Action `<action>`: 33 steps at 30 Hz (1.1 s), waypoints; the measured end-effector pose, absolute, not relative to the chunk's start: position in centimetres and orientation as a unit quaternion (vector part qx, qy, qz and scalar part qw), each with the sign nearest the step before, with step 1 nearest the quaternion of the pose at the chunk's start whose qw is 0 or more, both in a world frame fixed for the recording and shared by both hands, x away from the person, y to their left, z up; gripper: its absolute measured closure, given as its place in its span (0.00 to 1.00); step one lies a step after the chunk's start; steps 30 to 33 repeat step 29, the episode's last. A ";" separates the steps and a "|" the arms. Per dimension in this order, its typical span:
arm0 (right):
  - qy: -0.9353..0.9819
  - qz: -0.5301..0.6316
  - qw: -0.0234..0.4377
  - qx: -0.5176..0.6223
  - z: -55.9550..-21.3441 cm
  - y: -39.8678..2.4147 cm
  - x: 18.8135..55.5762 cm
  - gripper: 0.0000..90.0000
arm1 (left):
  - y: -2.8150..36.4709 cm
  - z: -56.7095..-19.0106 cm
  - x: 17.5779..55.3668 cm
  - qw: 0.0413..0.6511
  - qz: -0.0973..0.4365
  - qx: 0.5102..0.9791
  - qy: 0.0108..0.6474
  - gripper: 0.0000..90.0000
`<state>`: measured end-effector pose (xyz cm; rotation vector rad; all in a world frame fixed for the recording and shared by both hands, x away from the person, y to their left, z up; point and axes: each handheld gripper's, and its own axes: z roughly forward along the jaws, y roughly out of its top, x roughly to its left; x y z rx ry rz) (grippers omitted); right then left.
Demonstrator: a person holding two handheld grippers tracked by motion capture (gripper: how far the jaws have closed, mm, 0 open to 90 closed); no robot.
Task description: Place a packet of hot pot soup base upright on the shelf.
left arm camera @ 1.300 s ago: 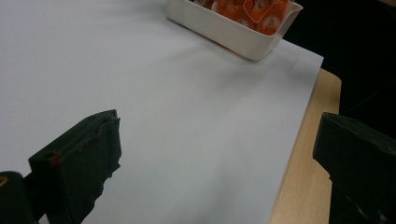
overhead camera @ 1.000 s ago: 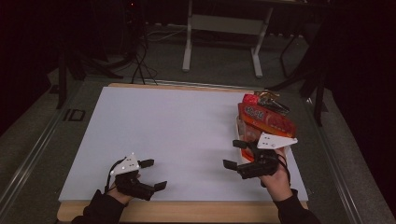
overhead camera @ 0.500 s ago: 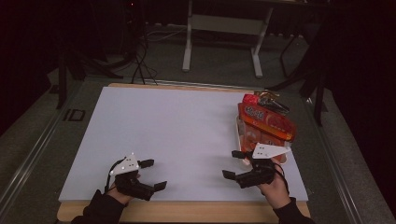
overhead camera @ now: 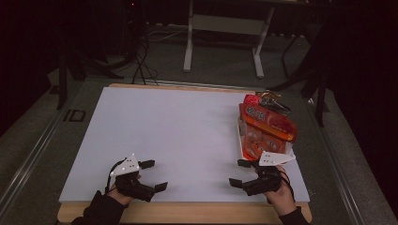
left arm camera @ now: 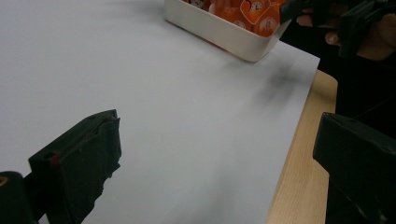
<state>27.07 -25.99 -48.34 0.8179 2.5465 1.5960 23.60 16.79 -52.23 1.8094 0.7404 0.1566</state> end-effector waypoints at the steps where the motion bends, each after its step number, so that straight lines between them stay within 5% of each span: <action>1: 0.820 0.508 0.012 0.262 -48.5 -26.0 27.0 0.15 | 16.8 -52.2 23.6 0.556 0.066 0.767 0.313 0.02; 33: 0.817 0.513 0.024 0.262 -49.1 -26.9 27.2 0.15 | 16.5 -52.4 23.3 0.565 0.065 0.764 0.305 0.02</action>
